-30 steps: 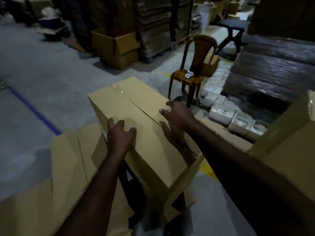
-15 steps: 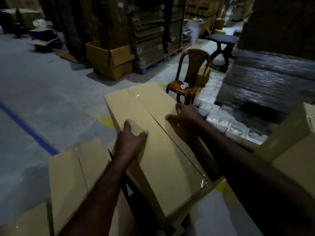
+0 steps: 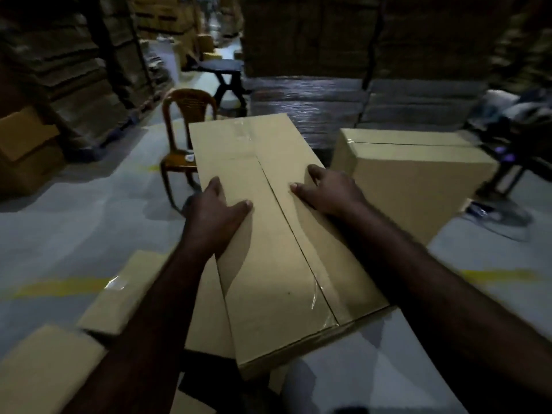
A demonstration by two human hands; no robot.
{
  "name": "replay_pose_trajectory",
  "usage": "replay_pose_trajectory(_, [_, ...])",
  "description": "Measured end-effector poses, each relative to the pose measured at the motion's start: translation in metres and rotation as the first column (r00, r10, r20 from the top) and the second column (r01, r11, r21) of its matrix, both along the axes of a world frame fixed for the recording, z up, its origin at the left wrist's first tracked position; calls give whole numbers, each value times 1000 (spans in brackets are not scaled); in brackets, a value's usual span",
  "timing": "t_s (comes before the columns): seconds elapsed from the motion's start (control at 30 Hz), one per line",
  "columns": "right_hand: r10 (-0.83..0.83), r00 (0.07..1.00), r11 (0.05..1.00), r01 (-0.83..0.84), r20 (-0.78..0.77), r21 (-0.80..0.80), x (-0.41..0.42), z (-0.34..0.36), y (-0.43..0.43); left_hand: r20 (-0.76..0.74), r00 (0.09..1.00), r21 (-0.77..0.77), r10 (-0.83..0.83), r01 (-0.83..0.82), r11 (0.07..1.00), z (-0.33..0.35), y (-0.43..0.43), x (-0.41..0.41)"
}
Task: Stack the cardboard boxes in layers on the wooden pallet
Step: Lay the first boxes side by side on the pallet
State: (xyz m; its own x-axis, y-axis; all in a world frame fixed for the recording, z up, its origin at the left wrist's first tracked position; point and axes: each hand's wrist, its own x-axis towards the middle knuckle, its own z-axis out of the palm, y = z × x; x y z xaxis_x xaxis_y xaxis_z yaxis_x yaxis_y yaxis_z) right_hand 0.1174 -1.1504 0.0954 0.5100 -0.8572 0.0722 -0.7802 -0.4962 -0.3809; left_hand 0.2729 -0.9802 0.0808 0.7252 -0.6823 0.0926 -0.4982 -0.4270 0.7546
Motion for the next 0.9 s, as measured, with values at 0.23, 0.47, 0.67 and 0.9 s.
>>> replay_pose_trajectory(0.23, [-257,966,966,256,42,26,-133,-14,2,-26,967,27,-254,255,967,6,-44,-93])
replay_pose_trajectory(0.47, [-446,895,895,446,11,24,-284,-26,25,-59,826,34,-560,562,826,3,-80,-202])
replay_pose_trajectory(0.67, [-613,790,789,613,-7,31,-424,-29,72,-163,640,-12,-751,760,650,-3,-97,-324])
replay_pose_trajectory(0.9, [-785,620,620,783,24,54,-545,-36,117,-189,410,-6,-892,908,419,-5,-113,-450])
